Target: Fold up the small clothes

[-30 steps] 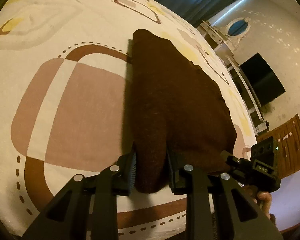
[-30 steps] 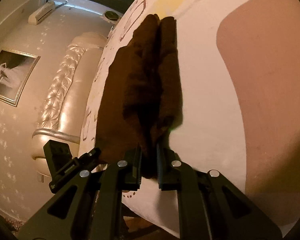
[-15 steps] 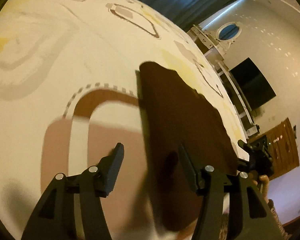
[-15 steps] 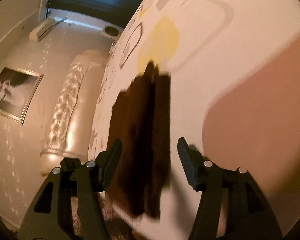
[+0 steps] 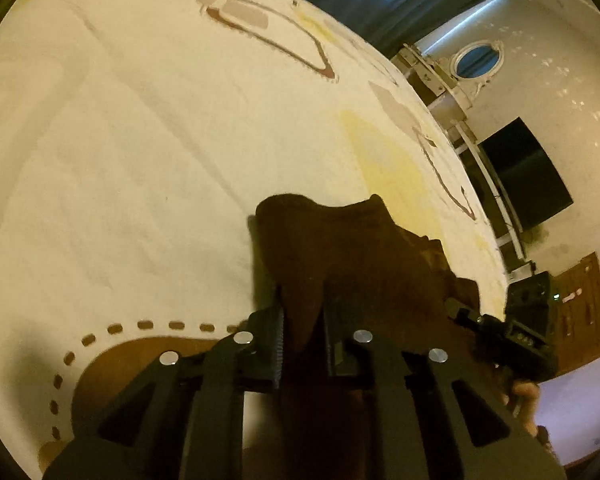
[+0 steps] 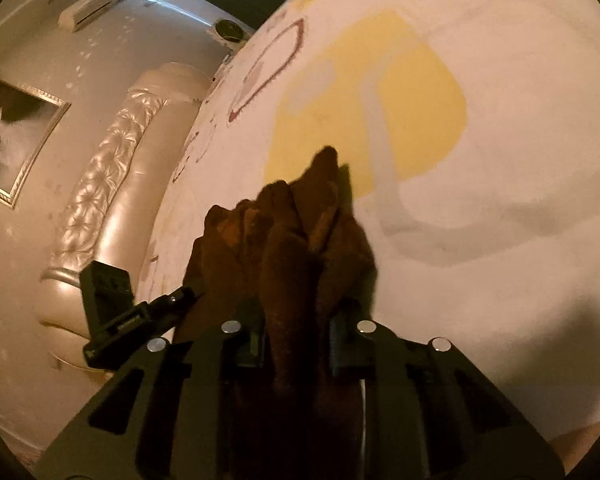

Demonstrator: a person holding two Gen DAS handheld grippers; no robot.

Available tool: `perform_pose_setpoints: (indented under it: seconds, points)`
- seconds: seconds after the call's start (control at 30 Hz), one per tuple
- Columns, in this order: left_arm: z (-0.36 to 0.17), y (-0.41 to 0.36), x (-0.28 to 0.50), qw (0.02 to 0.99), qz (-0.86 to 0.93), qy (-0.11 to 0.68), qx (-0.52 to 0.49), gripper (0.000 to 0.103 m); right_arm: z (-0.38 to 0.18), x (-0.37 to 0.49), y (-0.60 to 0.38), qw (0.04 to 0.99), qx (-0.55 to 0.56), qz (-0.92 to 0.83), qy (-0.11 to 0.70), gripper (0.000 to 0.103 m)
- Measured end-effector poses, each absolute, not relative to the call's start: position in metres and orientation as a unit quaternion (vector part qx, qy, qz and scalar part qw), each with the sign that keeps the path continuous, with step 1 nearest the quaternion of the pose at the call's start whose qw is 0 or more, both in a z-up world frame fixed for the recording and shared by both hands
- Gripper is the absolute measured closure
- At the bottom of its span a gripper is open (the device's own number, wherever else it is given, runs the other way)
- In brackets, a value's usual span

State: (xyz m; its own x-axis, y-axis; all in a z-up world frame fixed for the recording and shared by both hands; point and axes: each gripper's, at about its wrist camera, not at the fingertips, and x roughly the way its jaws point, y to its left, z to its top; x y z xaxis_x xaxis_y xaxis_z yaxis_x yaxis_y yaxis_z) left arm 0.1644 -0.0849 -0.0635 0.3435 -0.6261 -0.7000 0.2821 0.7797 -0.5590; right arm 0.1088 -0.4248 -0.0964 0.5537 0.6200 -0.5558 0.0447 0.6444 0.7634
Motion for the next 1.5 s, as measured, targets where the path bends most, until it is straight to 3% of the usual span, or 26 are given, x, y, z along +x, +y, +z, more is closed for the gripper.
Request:
perform_pose_setpoints:
  seconds: [0.3,0.87,1.03,1.23,1.37,1.5]
  points:
    - [-0.043,-0.094,0.173,0.849,-0.247,0.454,-0.107,0.089,-0.079,0.129,-0.426,0.828,0.354,0.173,0.399,0.084]
    - [-0.056,-0.104,0.186,0.856,-0.229,0.458,-0.076,0.088,-0.104,0.145,-0.430,0.815,0.385,0.160,0.404,0.084]
    - [-0.053,-0.106,0.182,0.856,-0.237,0.456,-0.058,0.084,-0.104,0.137,-0.436,0.796,0.422,0.164,0.402,0.073]
    - [-0.047,-0.092,0.158,0.841,-0.258,0.471,-0.064,0.063,-0.099,0.104,-0.447,0.779,0.452,0.180,0.395,0.052]
    - [-0.049,-0.070,0.133,0.817,-0.276,0.494,-0.114,0.039,-0.096,0.070,-0.453,0.775,0.459,0.178,0.395,0.044]
    - [-0.052,-0.052,0.102,0.794,-0.290,0.510,-0.161,0.035,-0.097,0.041,-0.446,0.765,0.465,0.186,0.405,0.043]
